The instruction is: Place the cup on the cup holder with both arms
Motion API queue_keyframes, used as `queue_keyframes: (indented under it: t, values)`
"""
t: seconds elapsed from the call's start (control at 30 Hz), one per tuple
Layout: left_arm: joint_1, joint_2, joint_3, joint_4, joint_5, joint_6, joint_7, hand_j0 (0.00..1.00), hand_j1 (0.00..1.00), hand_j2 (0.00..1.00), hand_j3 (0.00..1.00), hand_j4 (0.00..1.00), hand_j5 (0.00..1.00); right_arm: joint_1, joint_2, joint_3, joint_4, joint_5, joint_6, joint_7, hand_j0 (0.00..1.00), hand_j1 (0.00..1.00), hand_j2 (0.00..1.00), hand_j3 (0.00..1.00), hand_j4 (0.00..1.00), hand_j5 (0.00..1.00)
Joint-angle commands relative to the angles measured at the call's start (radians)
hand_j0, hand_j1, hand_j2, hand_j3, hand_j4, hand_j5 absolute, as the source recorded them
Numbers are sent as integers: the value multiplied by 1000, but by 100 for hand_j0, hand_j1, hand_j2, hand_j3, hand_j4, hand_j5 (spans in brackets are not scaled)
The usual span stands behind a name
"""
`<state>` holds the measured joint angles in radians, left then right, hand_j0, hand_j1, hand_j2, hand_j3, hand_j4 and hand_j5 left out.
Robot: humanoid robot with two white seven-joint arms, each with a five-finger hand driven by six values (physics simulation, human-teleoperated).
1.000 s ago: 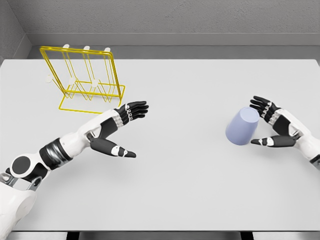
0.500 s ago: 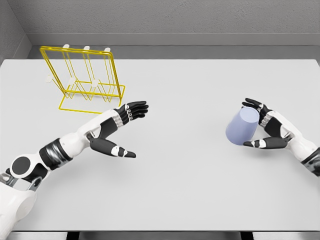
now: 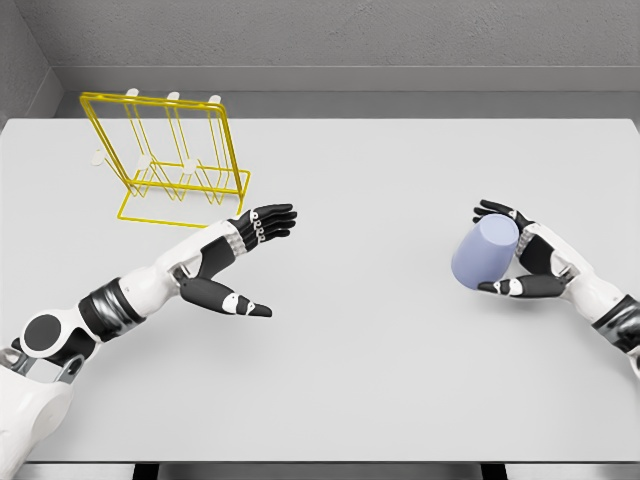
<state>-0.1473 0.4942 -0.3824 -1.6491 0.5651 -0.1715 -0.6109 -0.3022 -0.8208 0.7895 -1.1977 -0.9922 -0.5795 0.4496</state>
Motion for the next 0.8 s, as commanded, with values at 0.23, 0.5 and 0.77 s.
queue_keyframes:
  t: [0.23,0.5,0.77]
  values:
    - [-9,-46,-3,72,-5,3,0,100,100,100,100,100,100,-5,3,-3,0,-5,0,-5,72,72,72,72,72,72]
    - [-9,-54,-12,74,-4,3,0,100,100,100,100,100,100,-5,9,-3,0,-5,-2,-5,67,67,67,67,67,67]
    - [-3,-52,-9,72,-2,3,0,100,100,100,100,100,100,-20,6,-9,-26,-3,-10,-3,67,67,67,67,67,67]
